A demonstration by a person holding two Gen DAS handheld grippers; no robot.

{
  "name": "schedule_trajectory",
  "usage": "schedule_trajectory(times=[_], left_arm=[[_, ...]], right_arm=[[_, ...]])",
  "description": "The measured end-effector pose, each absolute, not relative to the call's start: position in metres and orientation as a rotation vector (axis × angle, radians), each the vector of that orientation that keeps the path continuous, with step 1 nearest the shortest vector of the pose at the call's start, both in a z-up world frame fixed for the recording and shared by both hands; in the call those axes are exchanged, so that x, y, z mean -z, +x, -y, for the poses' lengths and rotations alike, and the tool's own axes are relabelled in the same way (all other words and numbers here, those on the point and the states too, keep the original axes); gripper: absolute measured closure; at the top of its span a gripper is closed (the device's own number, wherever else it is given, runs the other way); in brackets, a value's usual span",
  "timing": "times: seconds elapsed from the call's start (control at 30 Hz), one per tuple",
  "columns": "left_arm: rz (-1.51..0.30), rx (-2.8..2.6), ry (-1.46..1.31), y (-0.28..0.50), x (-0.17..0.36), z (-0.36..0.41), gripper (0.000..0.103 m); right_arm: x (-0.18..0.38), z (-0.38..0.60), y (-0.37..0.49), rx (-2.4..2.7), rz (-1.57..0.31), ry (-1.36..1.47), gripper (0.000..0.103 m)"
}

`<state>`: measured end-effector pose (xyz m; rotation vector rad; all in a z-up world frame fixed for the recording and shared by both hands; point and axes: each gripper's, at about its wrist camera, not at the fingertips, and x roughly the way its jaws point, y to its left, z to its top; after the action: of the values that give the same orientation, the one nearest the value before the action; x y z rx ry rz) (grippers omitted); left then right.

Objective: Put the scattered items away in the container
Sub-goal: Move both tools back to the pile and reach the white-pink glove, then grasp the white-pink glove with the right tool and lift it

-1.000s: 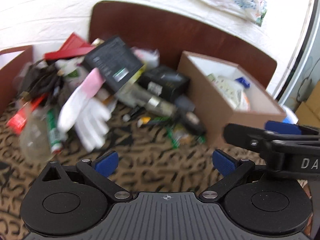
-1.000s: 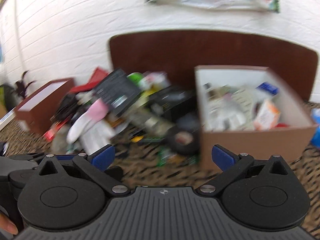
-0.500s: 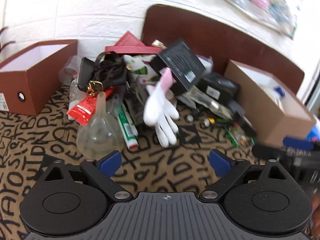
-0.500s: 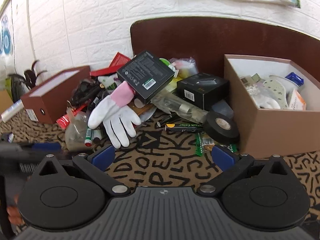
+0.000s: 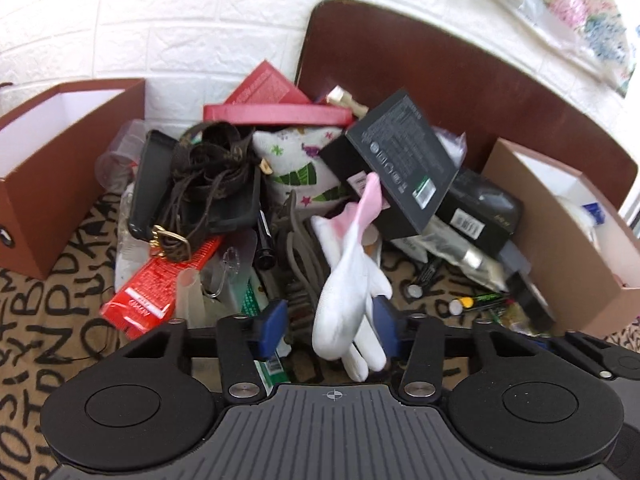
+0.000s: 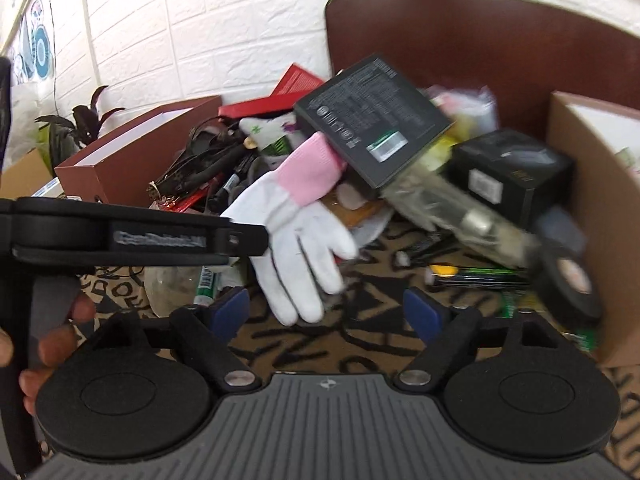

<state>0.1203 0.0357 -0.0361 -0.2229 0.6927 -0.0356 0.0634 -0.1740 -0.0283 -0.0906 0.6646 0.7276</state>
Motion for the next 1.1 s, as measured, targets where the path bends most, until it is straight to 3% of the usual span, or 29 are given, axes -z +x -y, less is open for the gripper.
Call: schedule_trajectory(times=[0.13,0.2,0.23,0.33,0.37,0.53,0.77,1.1], left_arm=[[-0.728,0.032,-0.225,0.130,0.045,-0.035,0.051],[-0.733,0.026,-0.223,0.131,0.045,-0.034,0.065],[-0.735,0.022,-0.219,0.131,0.045,-0.035,0.080],[-0.746,0.028,-0.233,0.131,0.044,-0.037,0.094],[-0.748,0.029,-0.232,0.131,0.042,-0.036,0.097],[-0.747,0.063,-0.232,0.119,0.031,-0.033,0.100],[-0.756,0.181,-0.261,0.080,0.021,-0.015,0.100],[-0.883,0.365,-0.301,0.025,0.050,0.026,0.100]], right_arm=[[0.037,0.156,0.073,-0.769,-0.687,-0.104,0.022],[0.041,0.148,0.076,-0.780,-0.696,-0.125,0.027],[0.044,0.143,0.078,-0.783,-0.705,-0.138,0.033],[0.052,0.132,0.086,-0.797,-0.763,-0.160,0.058],[0.055,0.130,0.088,-0.795,-0.782,-0.159,0.072],[0.044,0.144,0.079,-0.796,-0.780,-0.133,0.090],[0.016,0.184,0.043,-0.789,-0.750,-0.176,0.092],[0.023,0.248,-0.016,-0.724,-0.903,-0.221,0.092]])
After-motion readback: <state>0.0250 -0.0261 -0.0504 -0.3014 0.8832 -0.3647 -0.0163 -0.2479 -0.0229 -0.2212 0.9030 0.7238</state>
